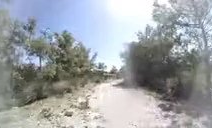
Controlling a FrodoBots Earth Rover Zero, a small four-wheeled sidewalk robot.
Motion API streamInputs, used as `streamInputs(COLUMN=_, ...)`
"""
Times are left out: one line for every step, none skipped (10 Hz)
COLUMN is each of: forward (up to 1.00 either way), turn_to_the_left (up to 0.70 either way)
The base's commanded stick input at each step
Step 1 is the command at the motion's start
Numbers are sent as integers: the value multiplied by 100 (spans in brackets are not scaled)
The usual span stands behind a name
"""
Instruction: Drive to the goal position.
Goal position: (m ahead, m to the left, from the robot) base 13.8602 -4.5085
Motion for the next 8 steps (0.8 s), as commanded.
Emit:
streamInputs(forward=45, turn_to_the_left=0)
streamInputs(forward=45, turn_to_the_left=0)
streamInputs(forward=45, turn_to_the_left=0)
streamInputs(forward=45, turn_to_the_left=0)
streamInputs(forward=45, turn_to_the_left=0)
streamInputs(forward=45, turn_to_the_left=0)
streamInputs(forward=45, turn_to_the_left=0)
streamInputs(forward=45, turn_to_the_left=0)
